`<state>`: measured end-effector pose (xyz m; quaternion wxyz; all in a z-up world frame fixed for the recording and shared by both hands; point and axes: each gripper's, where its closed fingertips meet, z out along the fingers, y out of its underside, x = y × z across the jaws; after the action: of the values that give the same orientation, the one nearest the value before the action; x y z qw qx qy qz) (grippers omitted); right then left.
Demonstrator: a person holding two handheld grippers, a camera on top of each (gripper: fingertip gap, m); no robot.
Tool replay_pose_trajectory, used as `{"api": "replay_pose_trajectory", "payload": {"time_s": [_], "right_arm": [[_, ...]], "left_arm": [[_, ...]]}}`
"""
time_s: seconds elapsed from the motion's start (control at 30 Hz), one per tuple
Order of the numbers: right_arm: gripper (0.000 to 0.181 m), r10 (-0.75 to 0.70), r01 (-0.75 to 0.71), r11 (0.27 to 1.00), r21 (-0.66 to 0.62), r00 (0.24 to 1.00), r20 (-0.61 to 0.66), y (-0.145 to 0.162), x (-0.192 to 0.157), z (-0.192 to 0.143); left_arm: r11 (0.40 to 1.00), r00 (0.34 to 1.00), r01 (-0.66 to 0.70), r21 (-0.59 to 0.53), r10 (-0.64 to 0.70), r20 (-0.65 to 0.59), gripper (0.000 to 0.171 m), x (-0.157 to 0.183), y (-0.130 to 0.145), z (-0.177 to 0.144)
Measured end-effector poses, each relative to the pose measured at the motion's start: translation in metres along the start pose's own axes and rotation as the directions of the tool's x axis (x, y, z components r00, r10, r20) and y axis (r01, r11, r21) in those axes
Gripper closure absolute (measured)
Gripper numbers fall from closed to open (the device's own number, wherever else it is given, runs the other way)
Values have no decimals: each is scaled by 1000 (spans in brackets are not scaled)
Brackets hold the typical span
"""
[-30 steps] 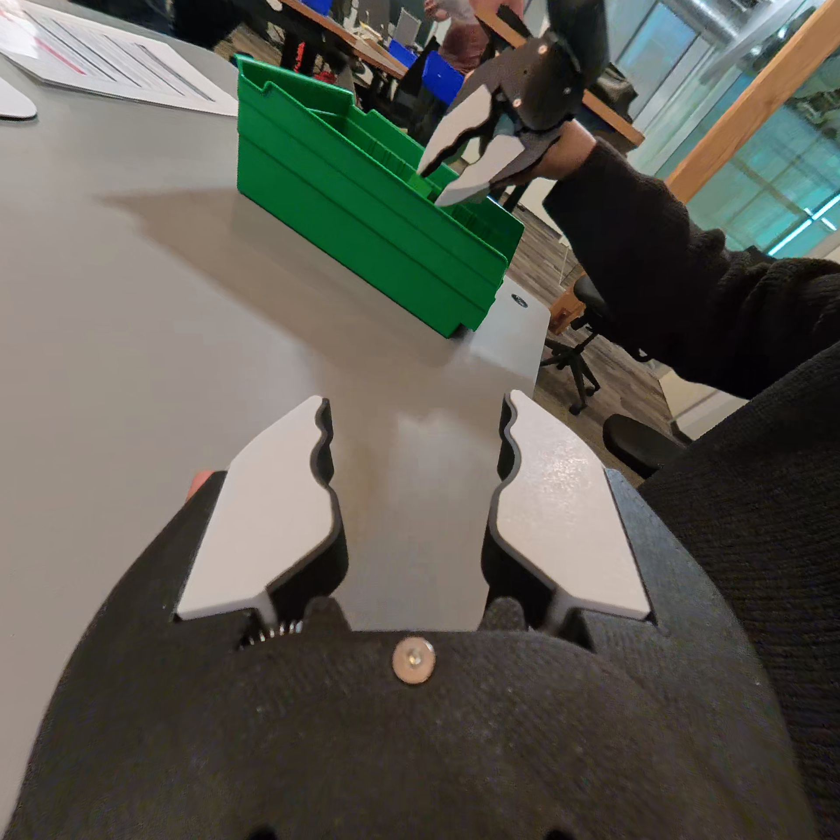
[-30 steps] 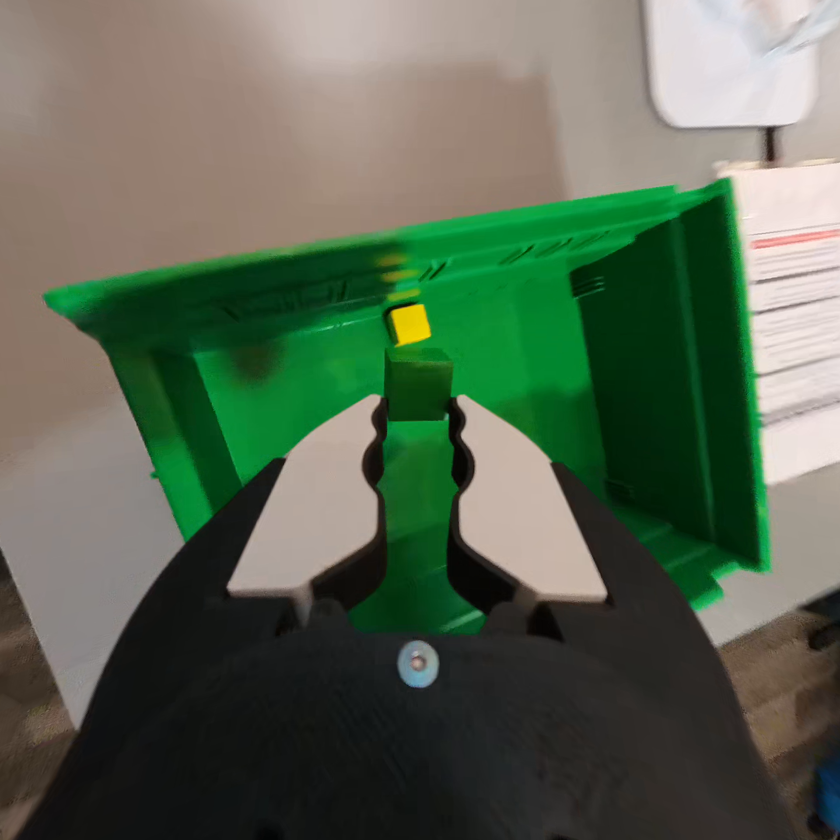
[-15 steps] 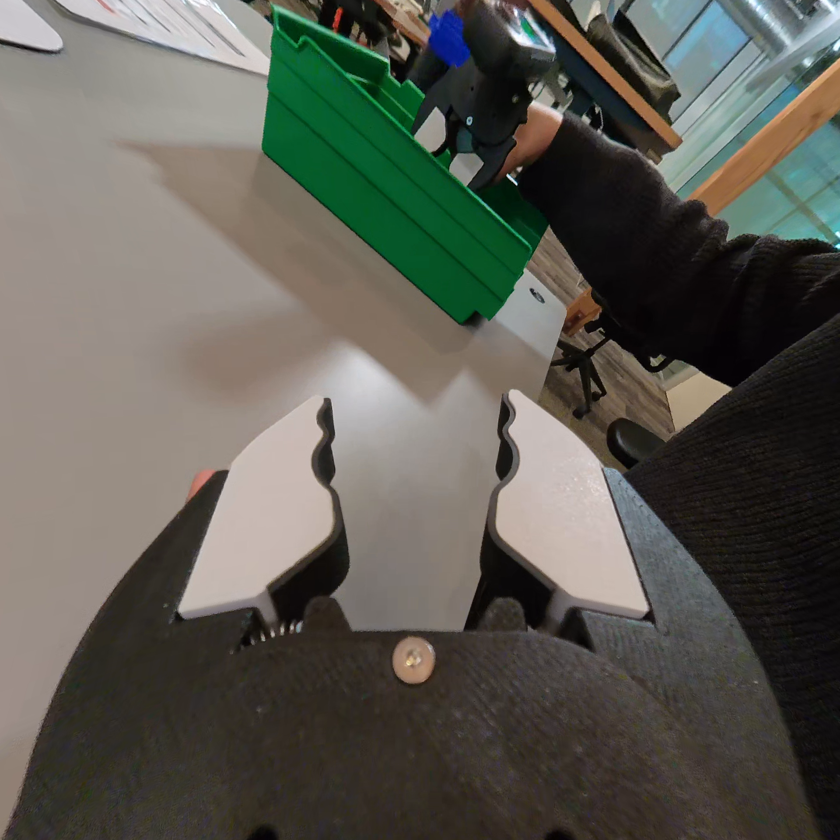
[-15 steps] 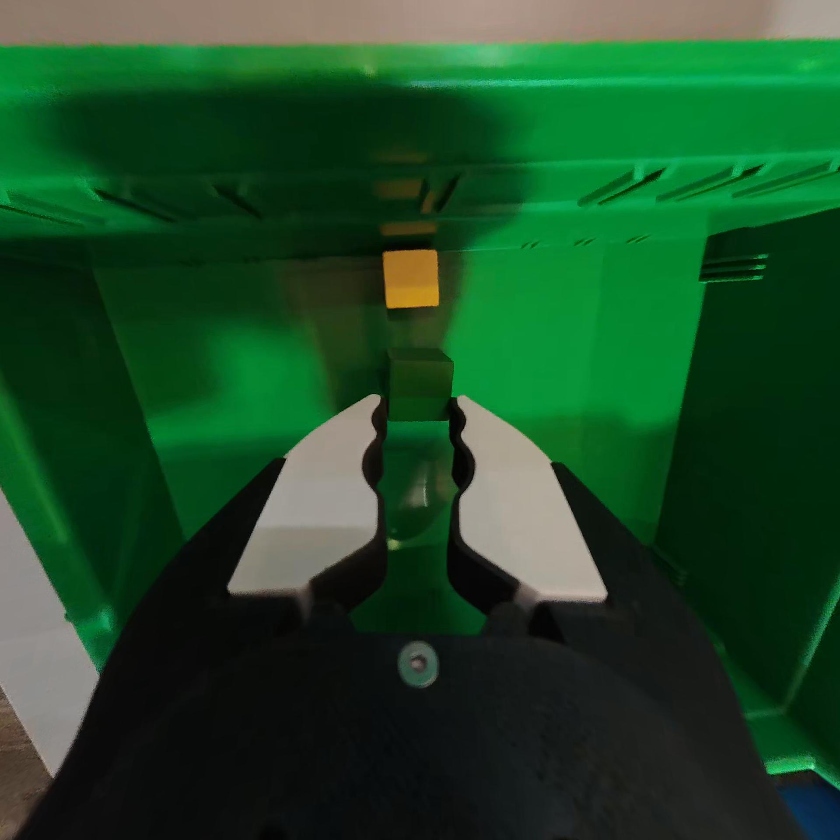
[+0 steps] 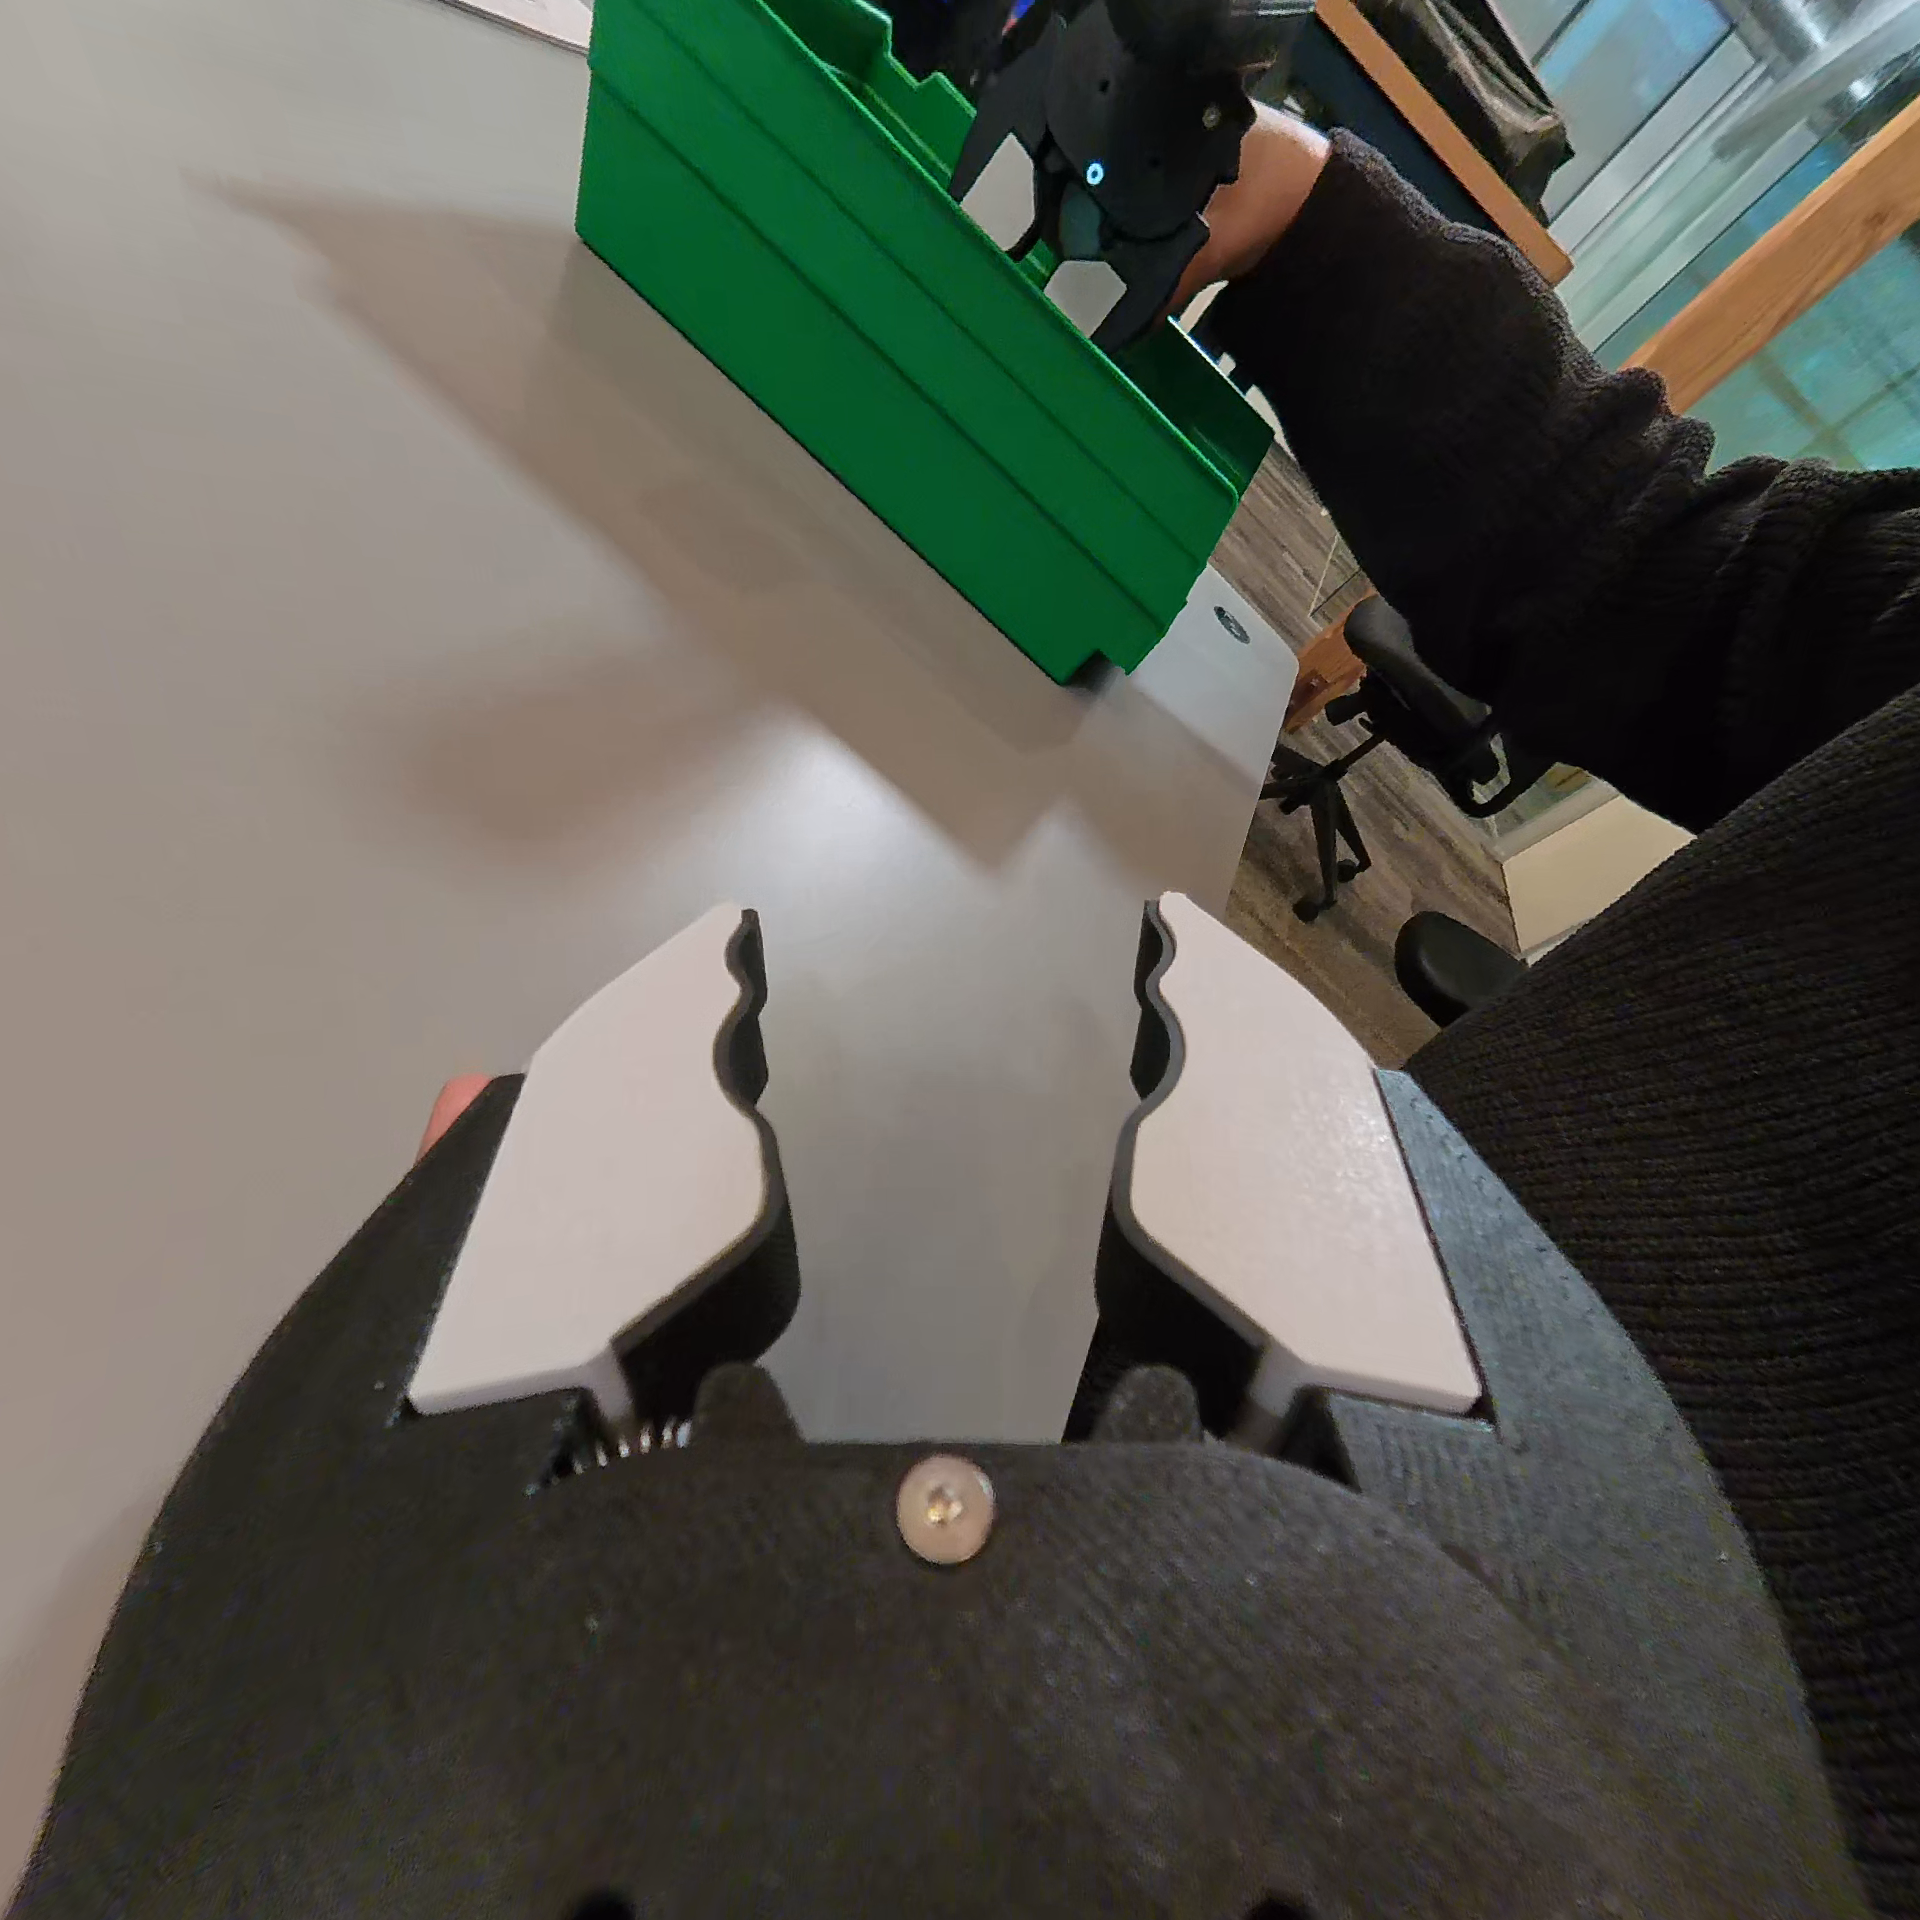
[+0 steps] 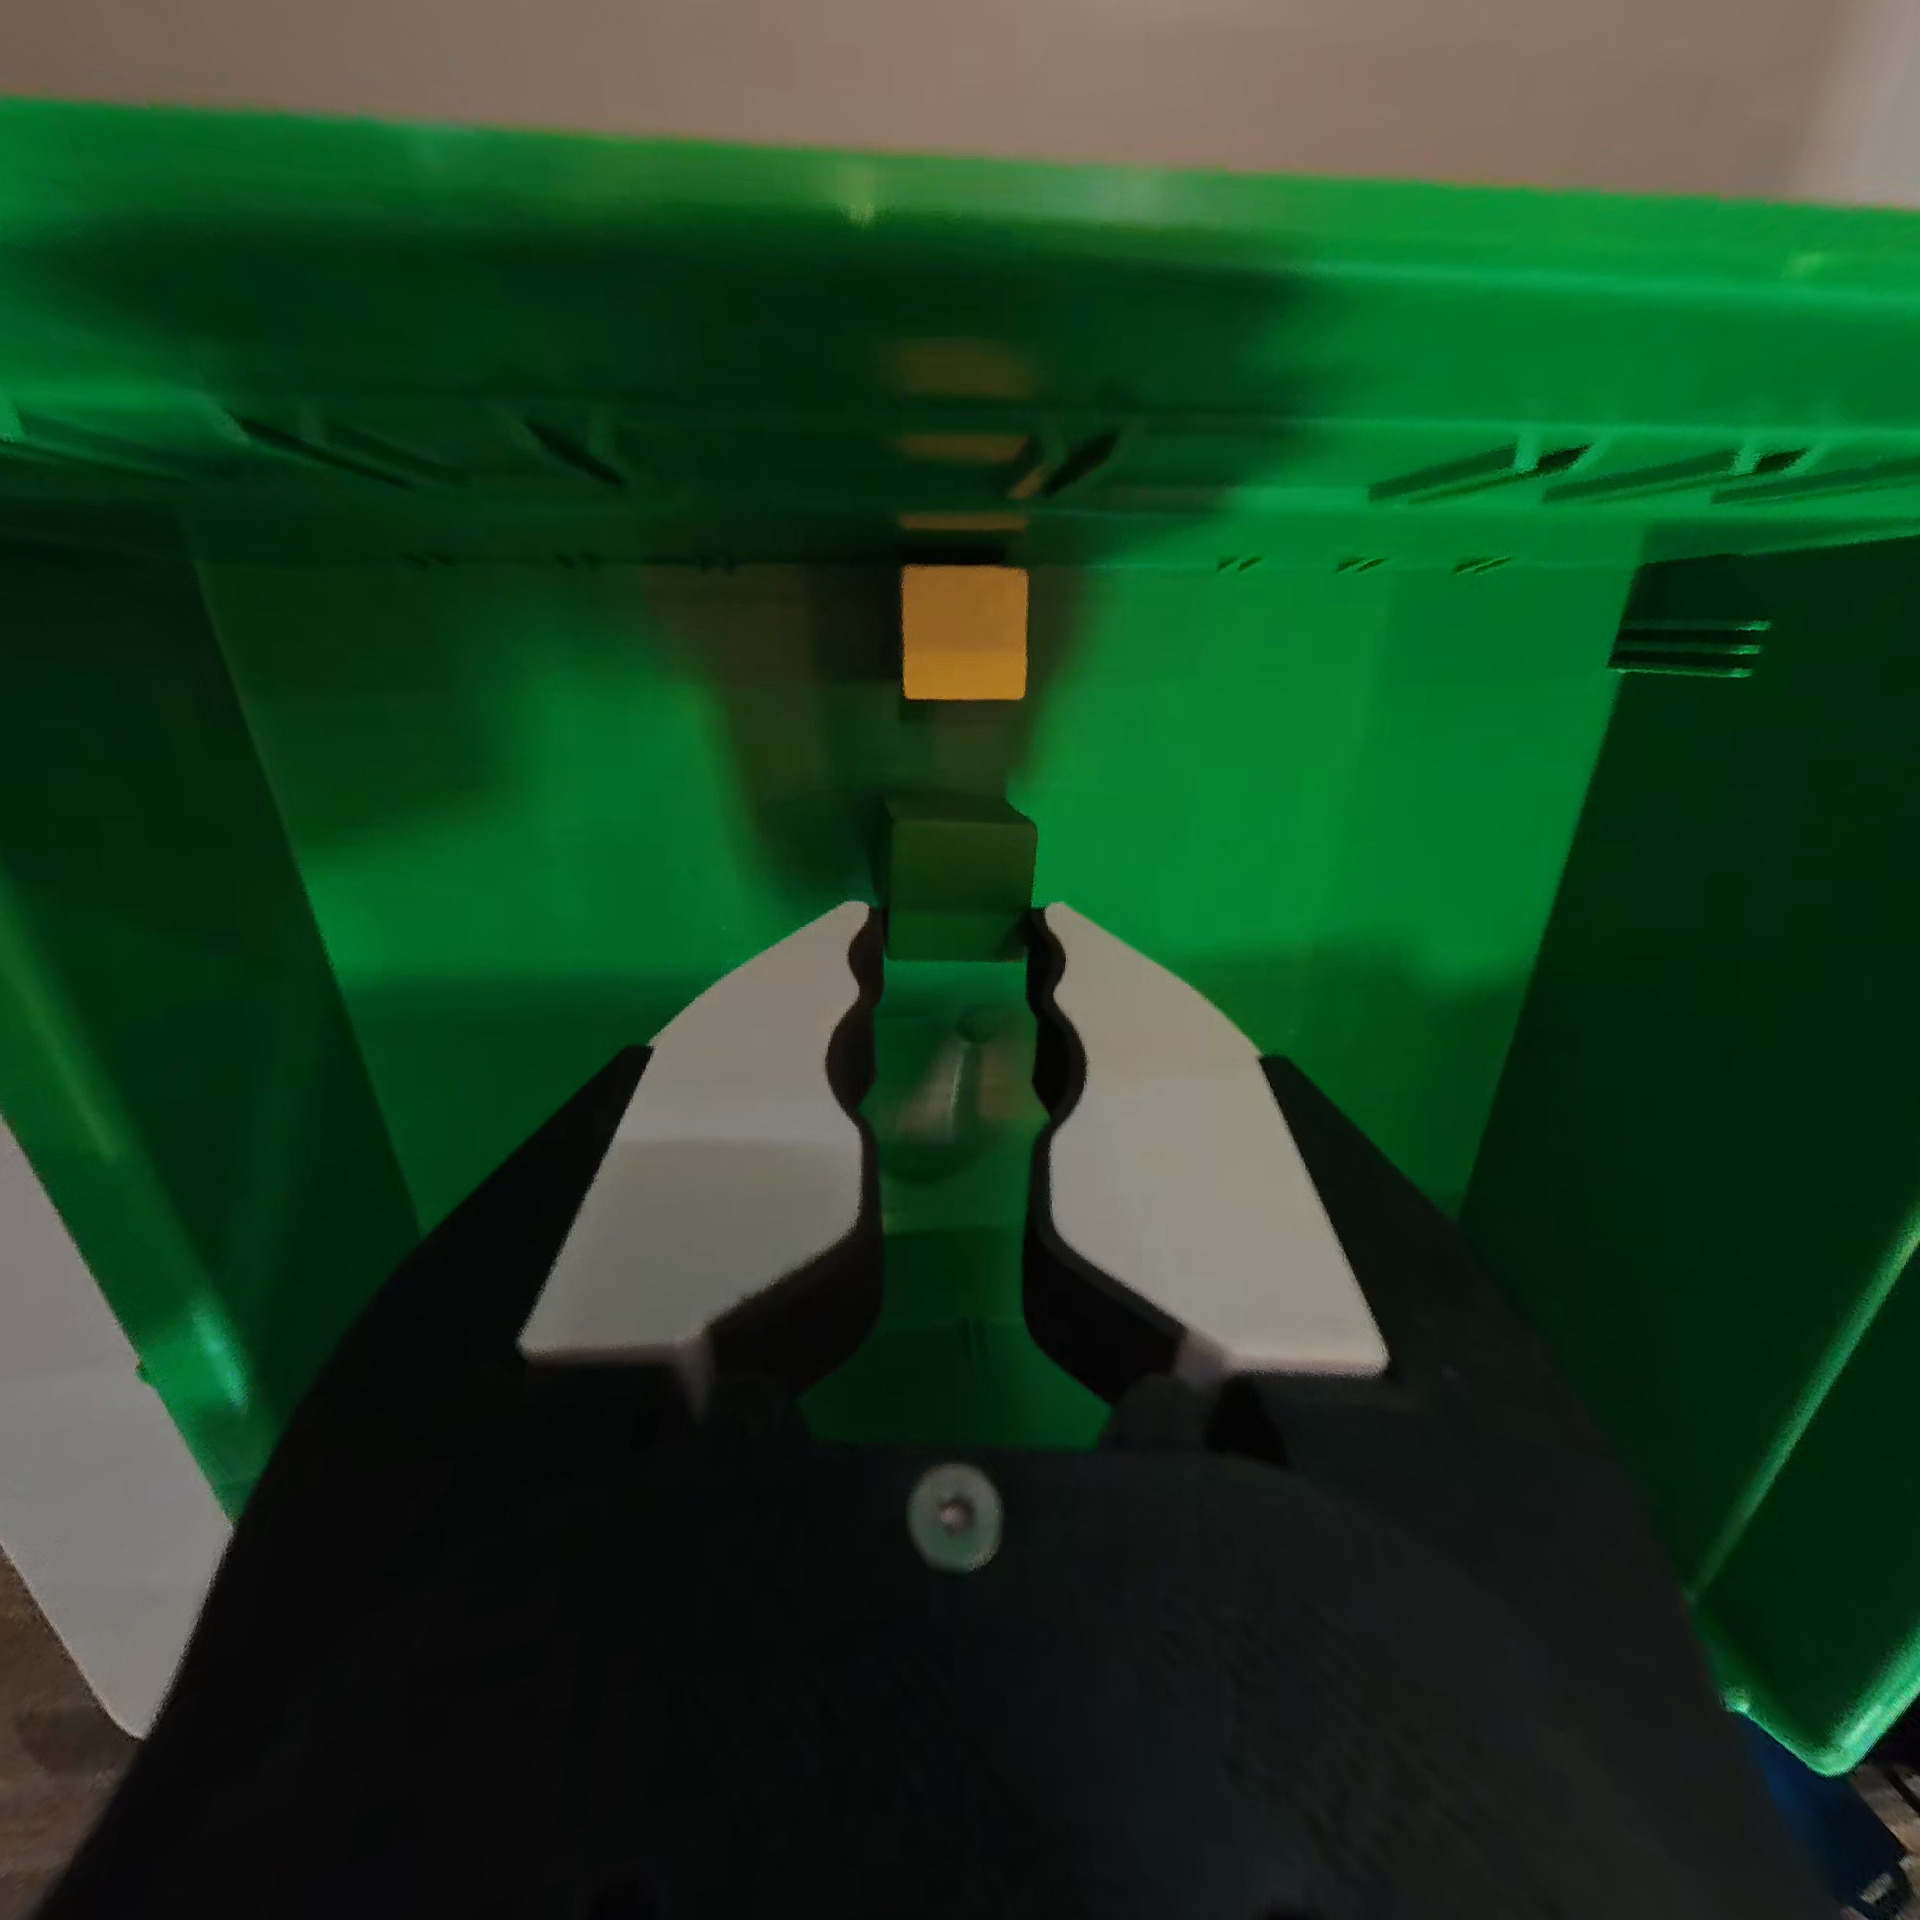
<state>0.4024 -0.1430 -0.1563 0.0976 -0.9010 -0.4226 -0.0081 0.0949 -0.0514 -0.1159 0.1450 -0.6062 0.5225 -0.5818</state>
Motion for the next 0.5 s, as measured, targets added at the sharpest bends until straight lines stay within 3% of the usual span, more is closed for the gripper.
{"api": "replay_pose_trajectory", "payload": {"time_s": [0.5], "right_arm": [[146,4,-4,1000,16,998,-57,-6,3,-21]], "left_arm": [[1000,1000,4,18,-4,-12,102,1,-2,-4]]}}
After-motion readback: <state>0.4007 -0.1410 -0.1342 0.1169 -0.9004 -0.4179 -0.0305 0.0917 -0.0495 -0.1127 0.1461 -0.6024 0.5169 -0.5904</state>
